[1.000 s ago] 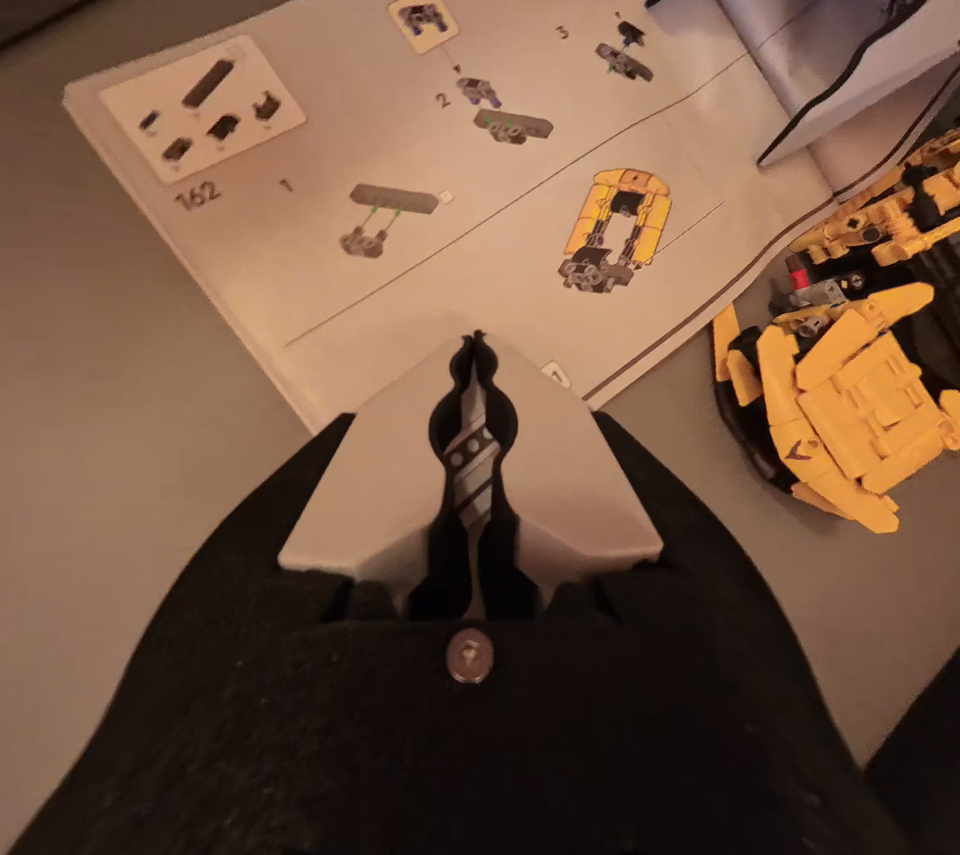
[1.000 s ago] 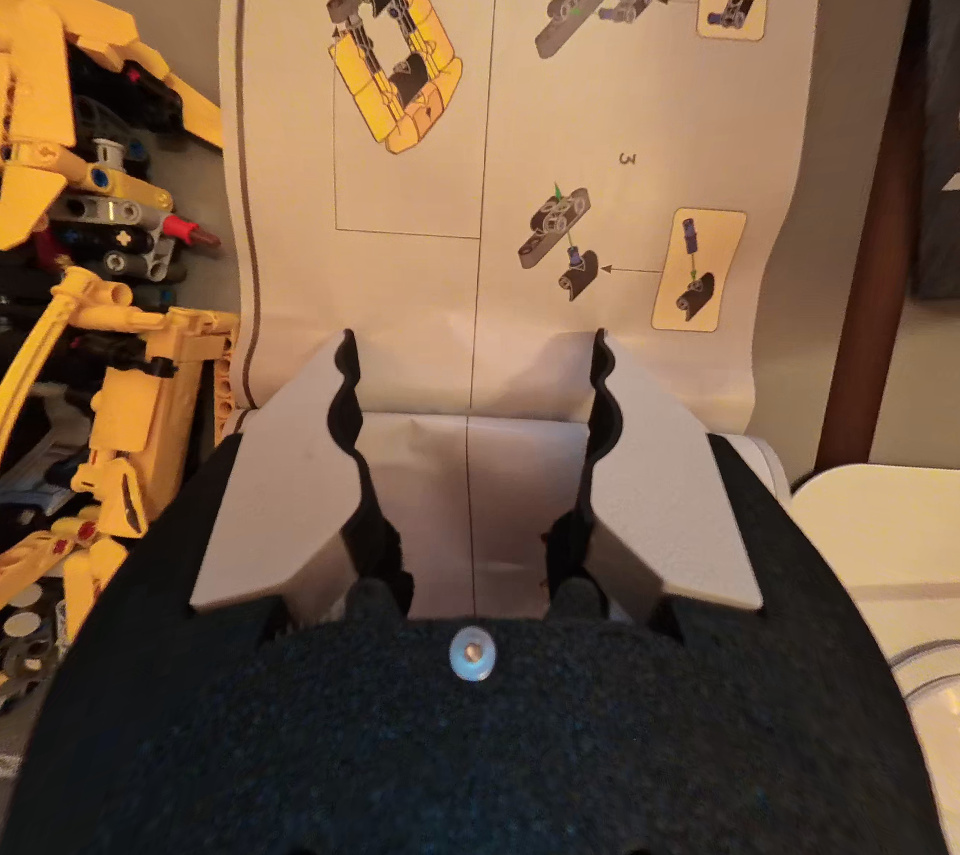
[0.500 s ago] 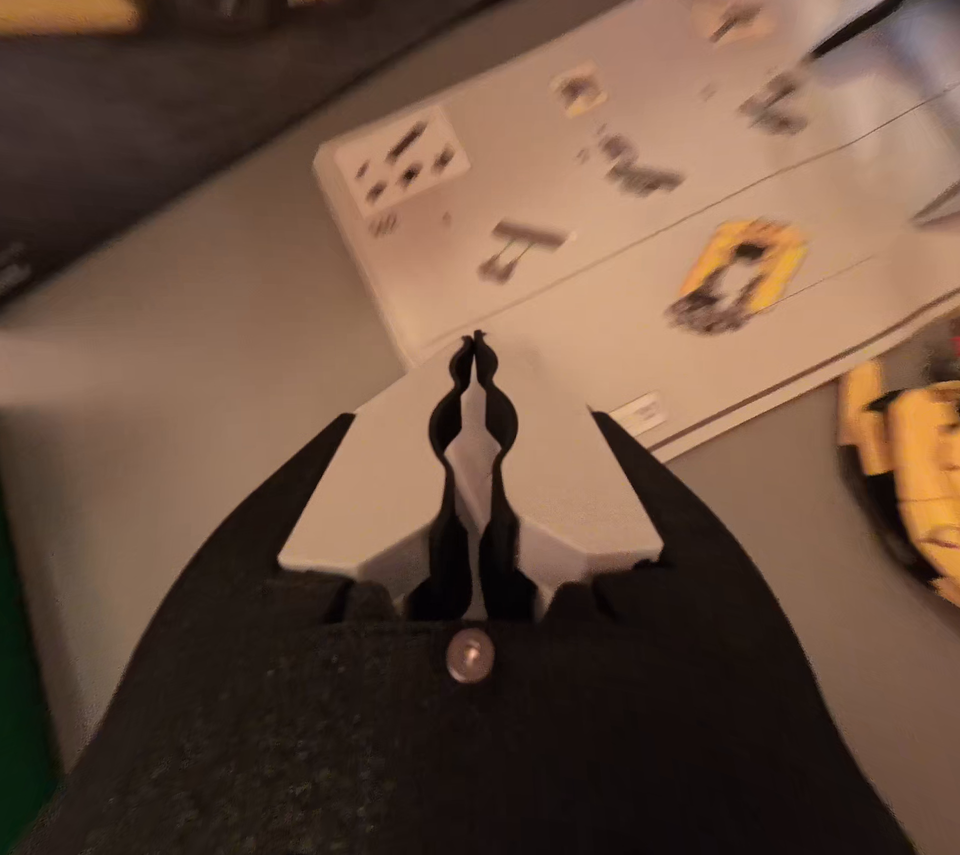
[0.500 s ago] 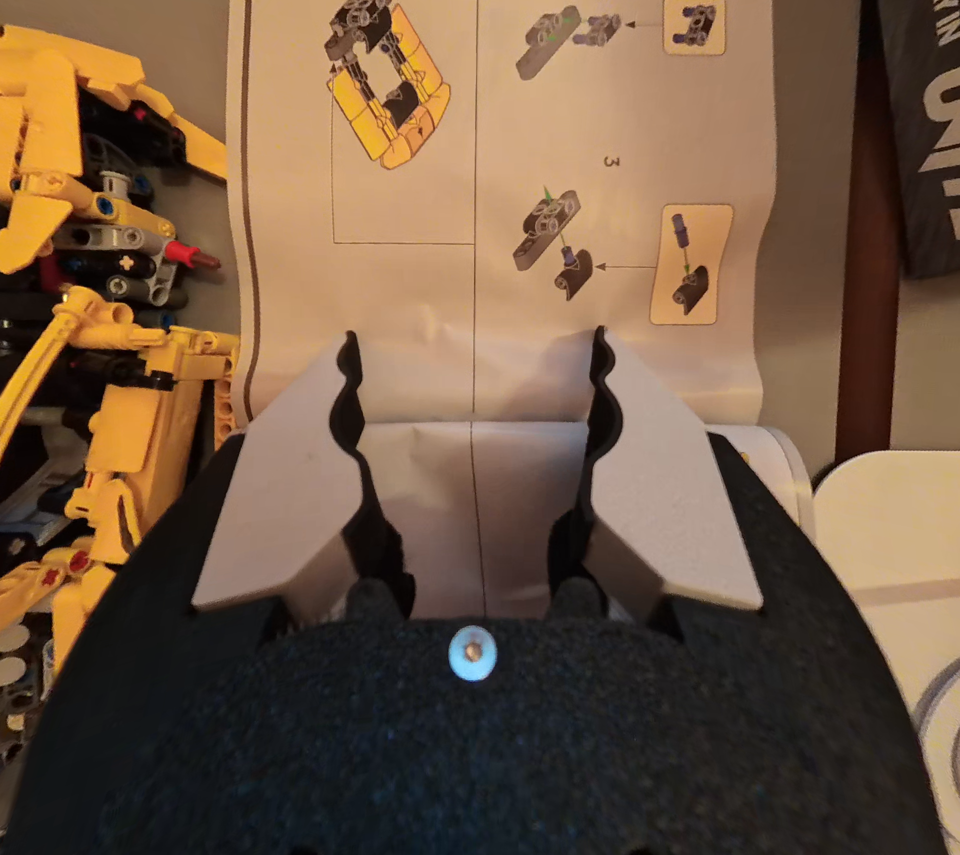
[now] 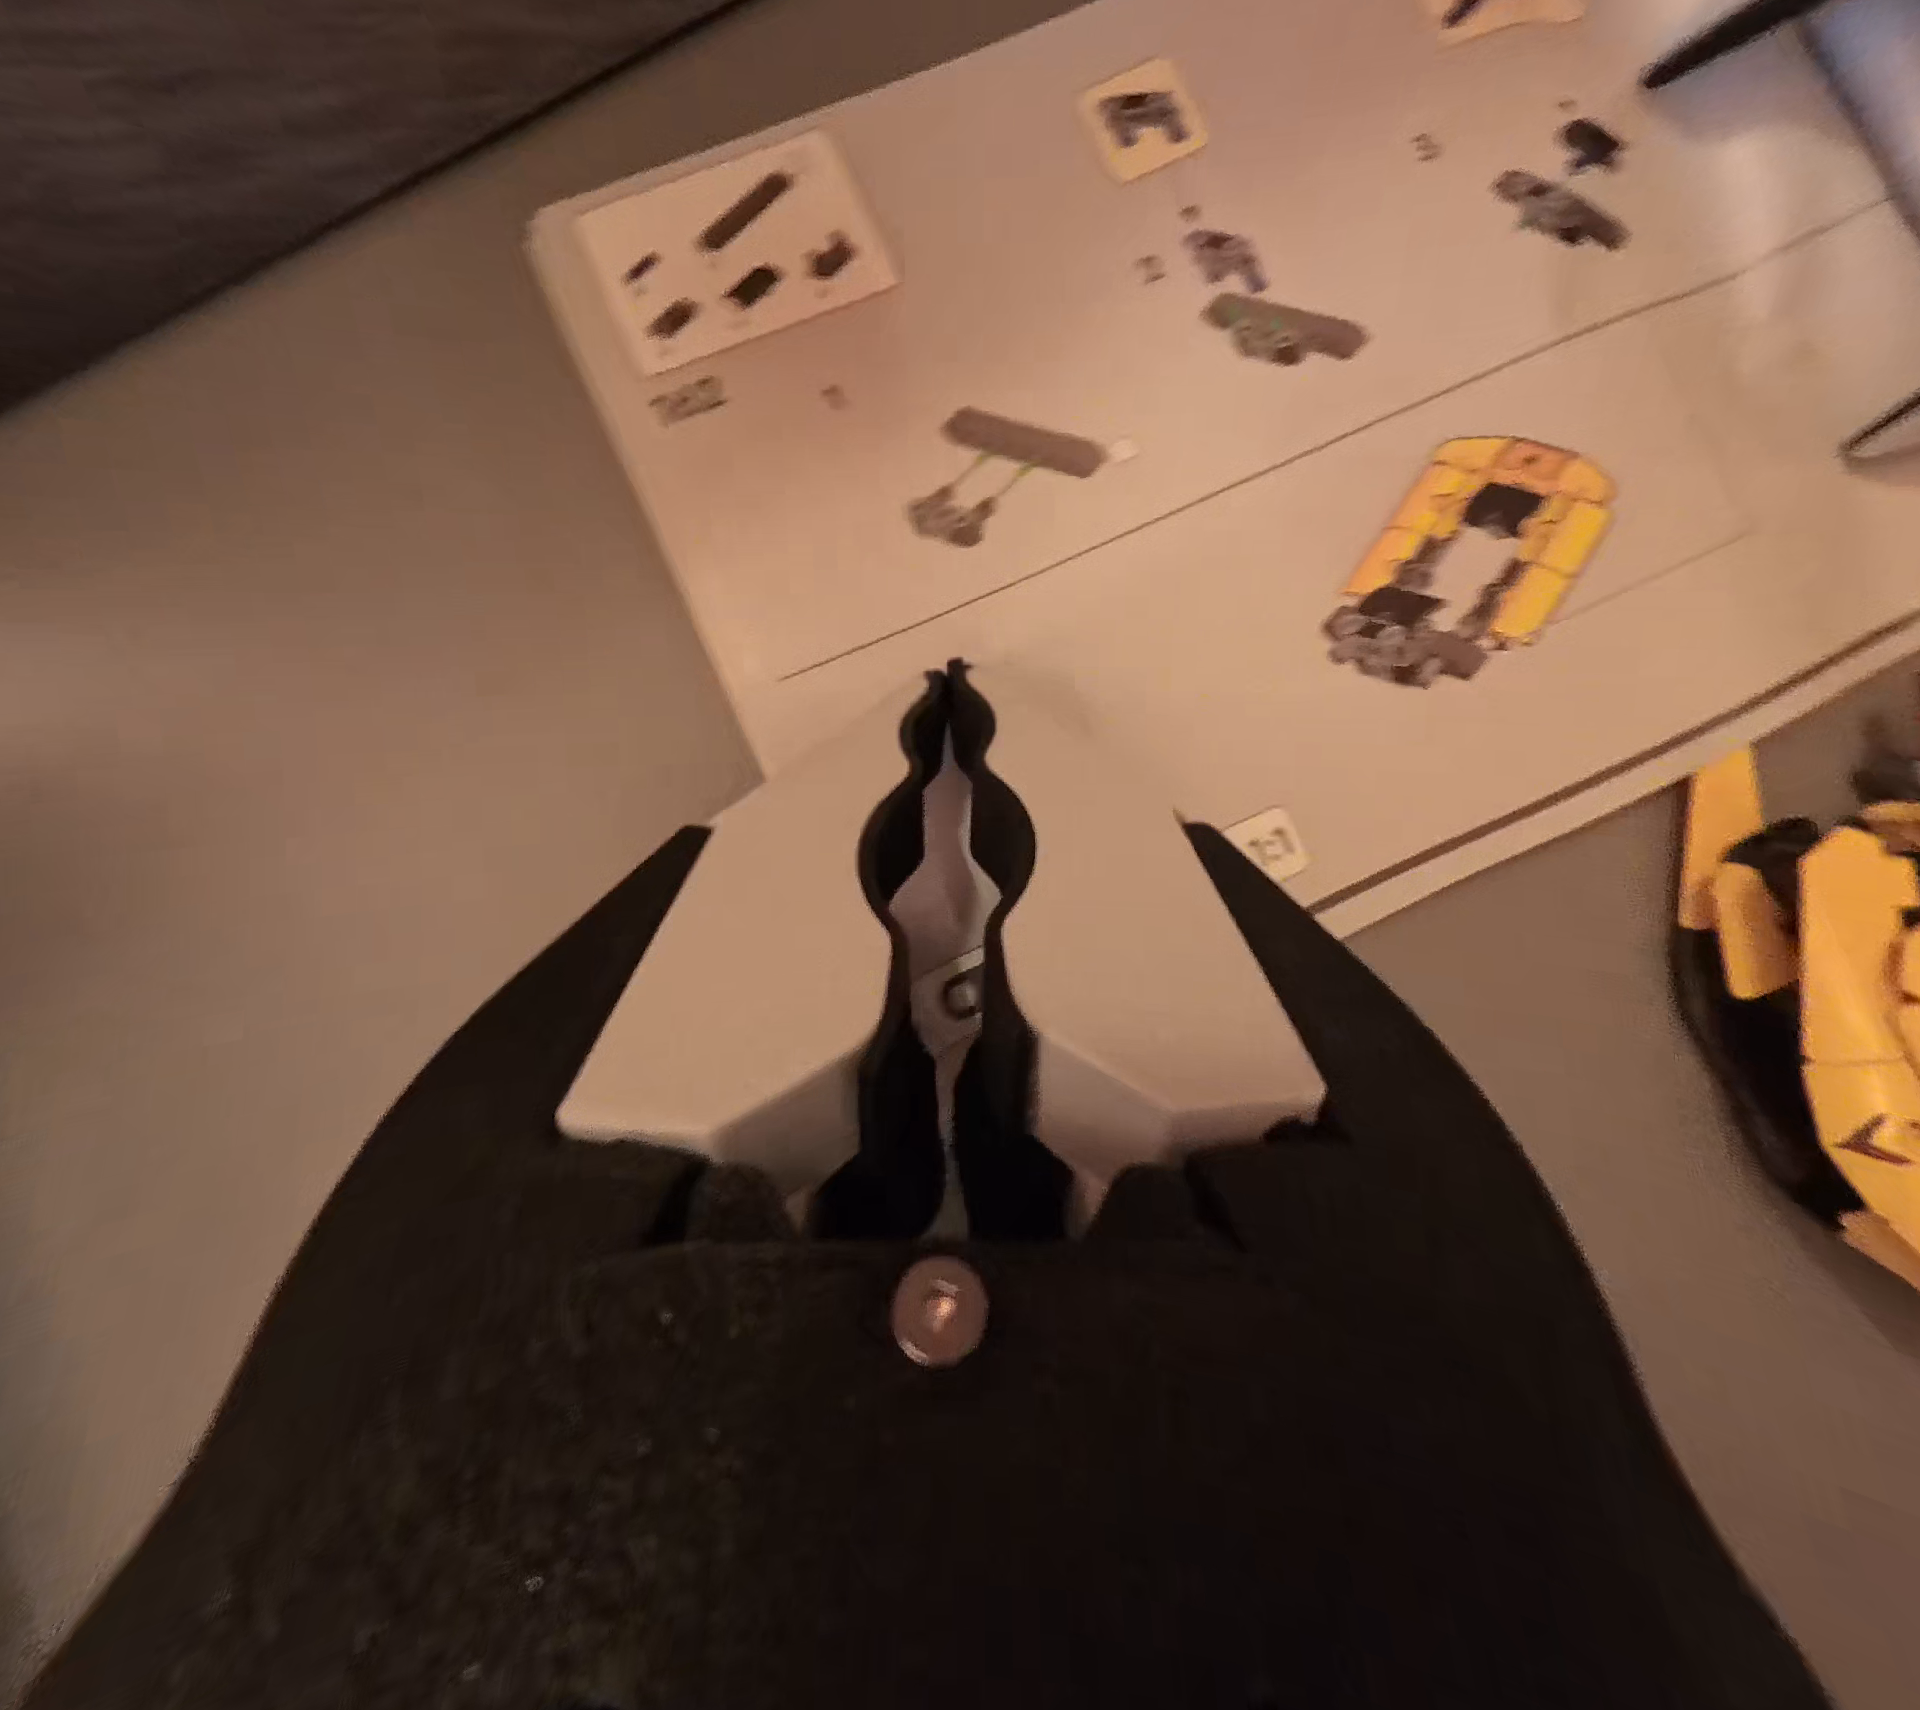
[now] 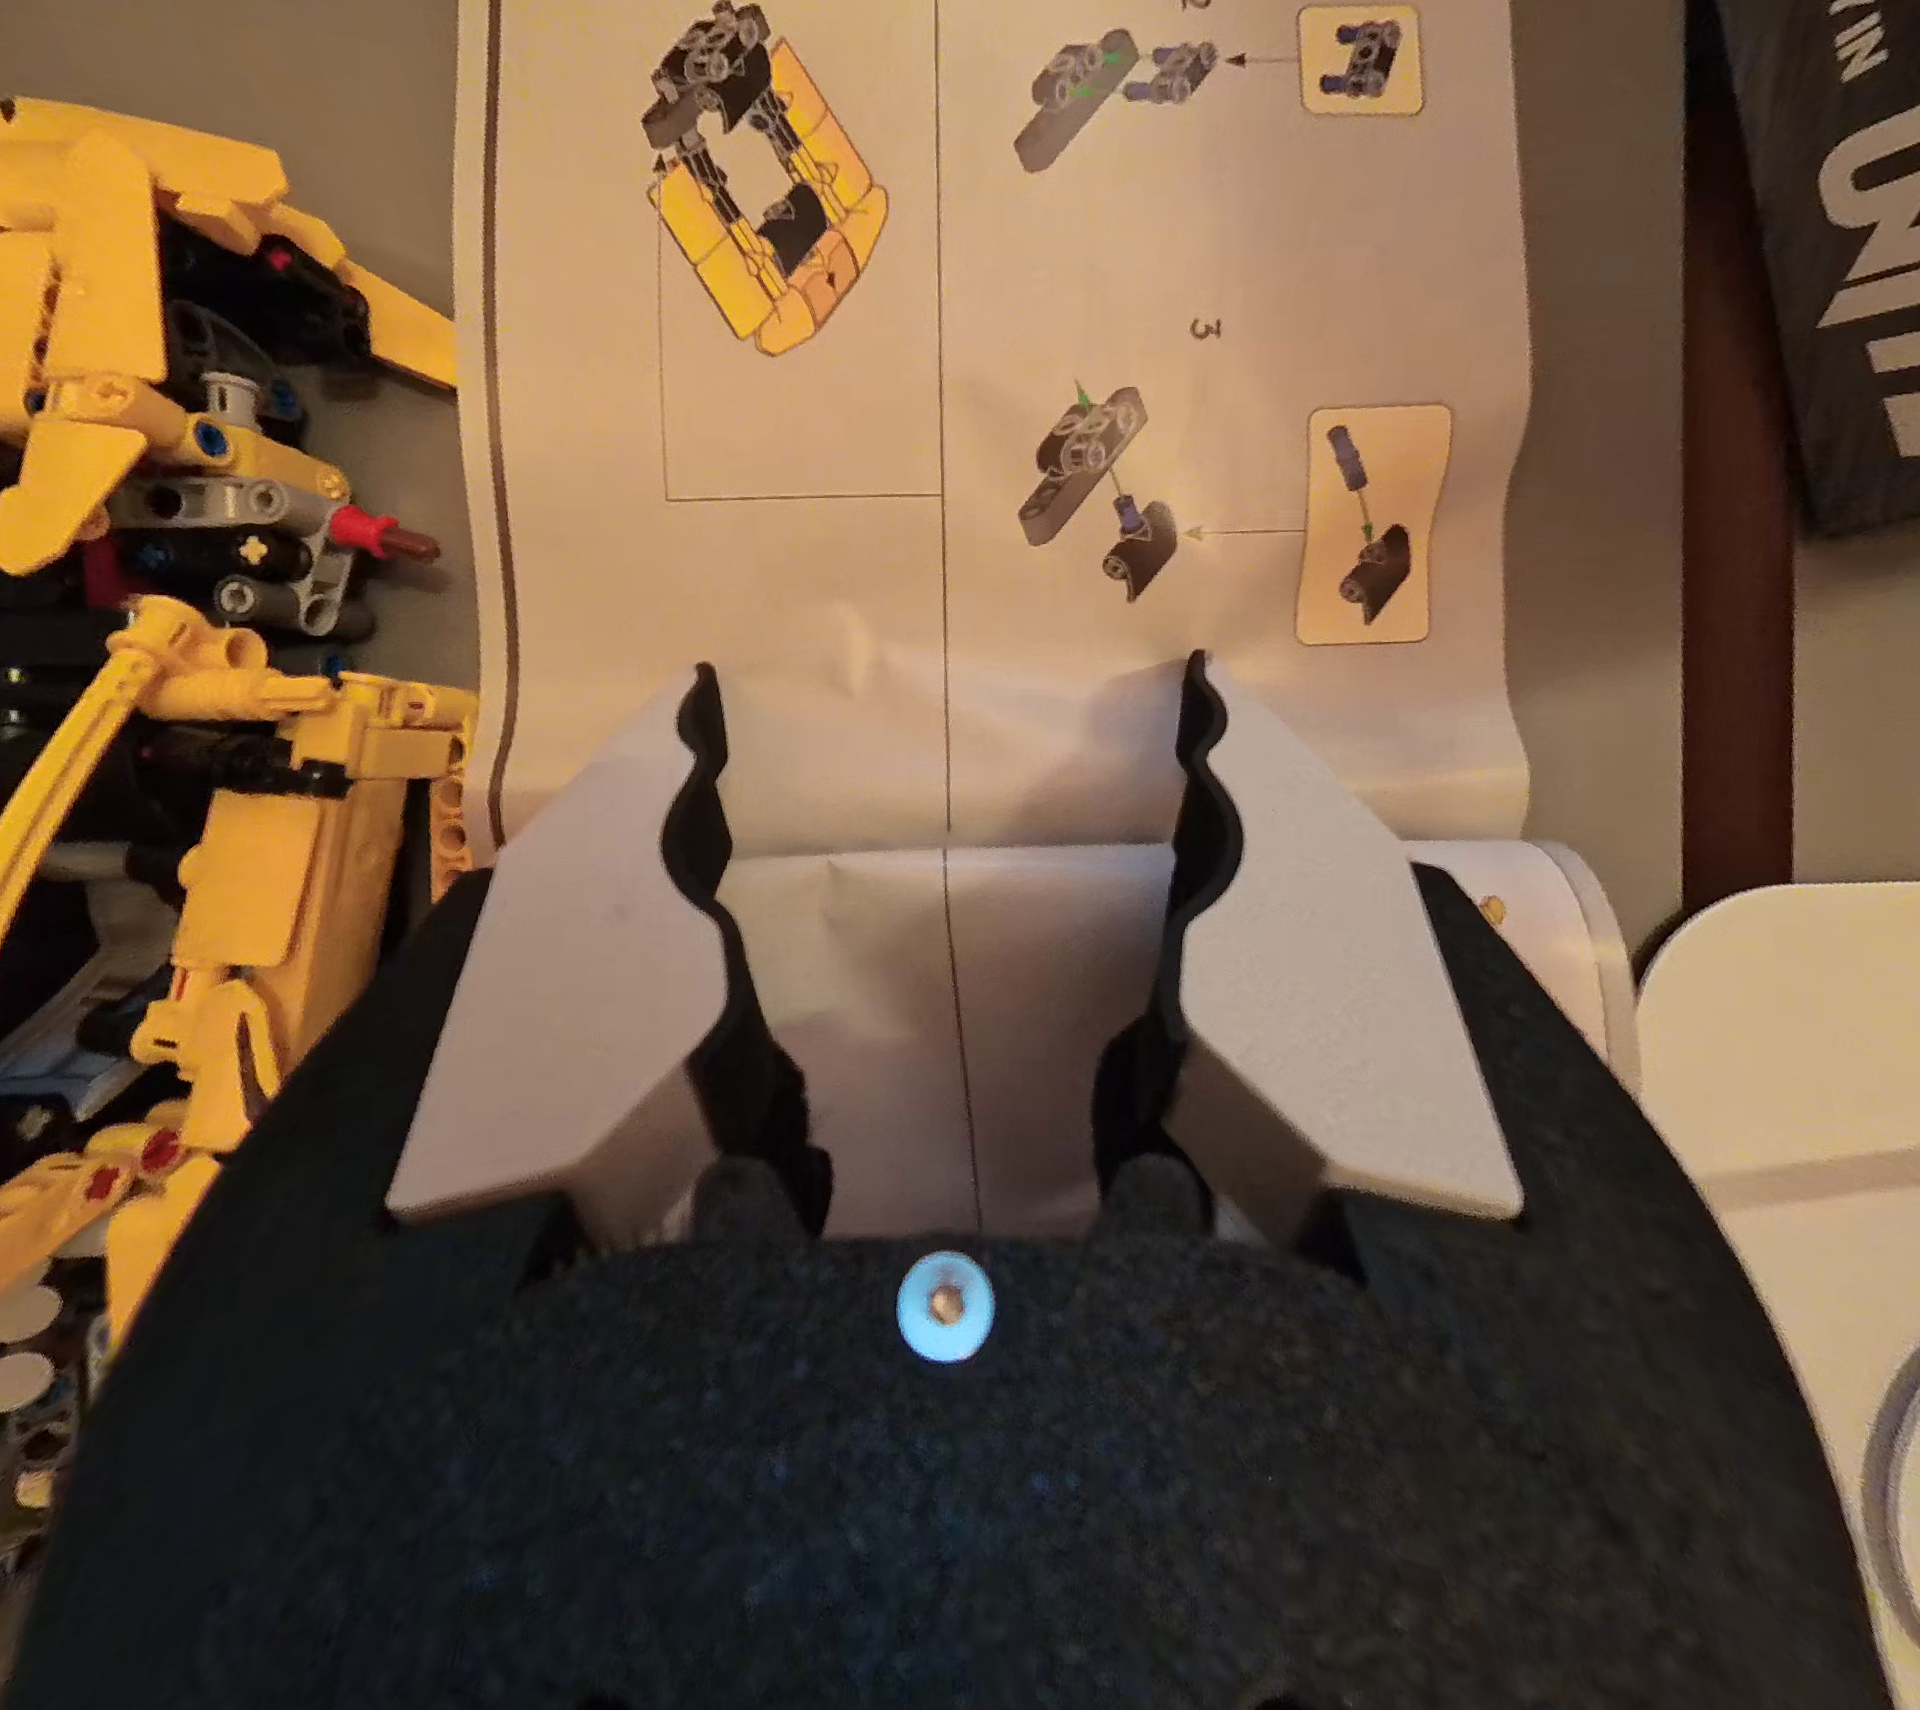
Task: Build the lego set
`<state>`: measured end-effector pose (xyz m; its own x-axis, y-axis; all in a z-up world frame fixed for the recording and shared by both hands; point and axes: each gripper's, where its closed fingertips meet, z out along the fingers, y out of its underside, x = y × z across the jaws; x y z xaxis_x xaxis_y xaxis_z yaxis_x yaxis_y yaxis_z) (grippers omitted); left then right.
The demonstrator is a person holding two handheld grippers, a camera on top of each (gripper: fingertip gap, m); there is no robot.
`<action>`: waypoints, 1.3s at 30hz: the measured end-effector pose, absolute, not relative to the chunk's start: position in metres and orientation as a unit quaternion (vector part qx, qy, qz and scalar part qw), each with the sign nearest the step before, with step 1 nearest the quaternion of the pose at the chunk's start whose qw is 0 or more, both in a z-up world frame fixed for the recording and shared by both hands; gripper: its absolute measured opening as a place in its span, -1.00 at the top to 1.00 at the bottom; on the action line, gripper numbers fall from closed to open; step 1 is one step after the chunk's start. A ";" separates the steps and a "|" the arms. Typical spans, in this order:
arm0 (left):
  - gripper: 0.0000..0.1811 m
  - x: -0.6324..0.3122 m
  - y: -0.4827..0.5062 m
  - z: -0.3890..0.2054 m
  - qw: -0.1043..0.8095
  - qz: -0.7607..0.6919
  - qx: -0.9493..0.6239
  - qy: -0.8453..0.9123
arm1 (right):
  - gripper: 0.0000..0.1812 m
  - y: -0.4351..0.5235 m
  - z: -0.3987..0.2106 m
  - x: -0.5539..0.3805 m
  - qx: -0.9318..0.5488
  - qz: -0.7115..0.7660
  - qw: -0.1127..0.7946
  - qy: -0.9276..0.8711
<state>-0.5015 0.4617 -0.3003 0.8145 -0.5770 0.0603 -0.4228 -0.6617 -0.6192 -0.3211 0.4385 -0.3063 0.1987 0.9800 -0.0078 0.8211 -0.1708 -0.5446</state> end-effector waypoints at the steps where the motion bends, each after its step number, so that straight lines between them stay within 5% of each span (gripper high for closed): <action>1: 1.00 -0.510 0.464 -0.300 0.304 -0.116 -0.908 0.265 | 0.04 0.439 -0.306 -0.321 -0.745 0.180 0.216 -0.605; 9: 0.89 -0.540 0.473 -0.240 0.414 -0.149 -0.877 0.193 | 0.05 0.442 -0.246 -0.314 -0.769 0.239 0.313 -0.504; 15: 0.85 -0.509 0.459 -0.211 0.466 -0.231 -0.835 0.180 | 0.36 0.377 -0.180 -0.187 -0.815 0.172 0.425 -0.354; 20: 0.85 -0.490 0.457 -0.207 0.496 -0.225 -0.815 0.200 | 0.51 0.276 -0.222 -0.067 -0.883 0.082 0.417 -0.198; 28: 0.85 -0.488 0.460 -0.221 0.493 -0.194 -0.822 0.210 | 0.64 0.187 -0.282 -0.055 -0.914 0.055 0.391 -0.098; 39: 0.85 -0.483 0.460 -0.228 0.486 -0.196 -0.824 0.216 | 0.64 0.240 -0.288 0.015 -0.914 0.000 0.407 0.013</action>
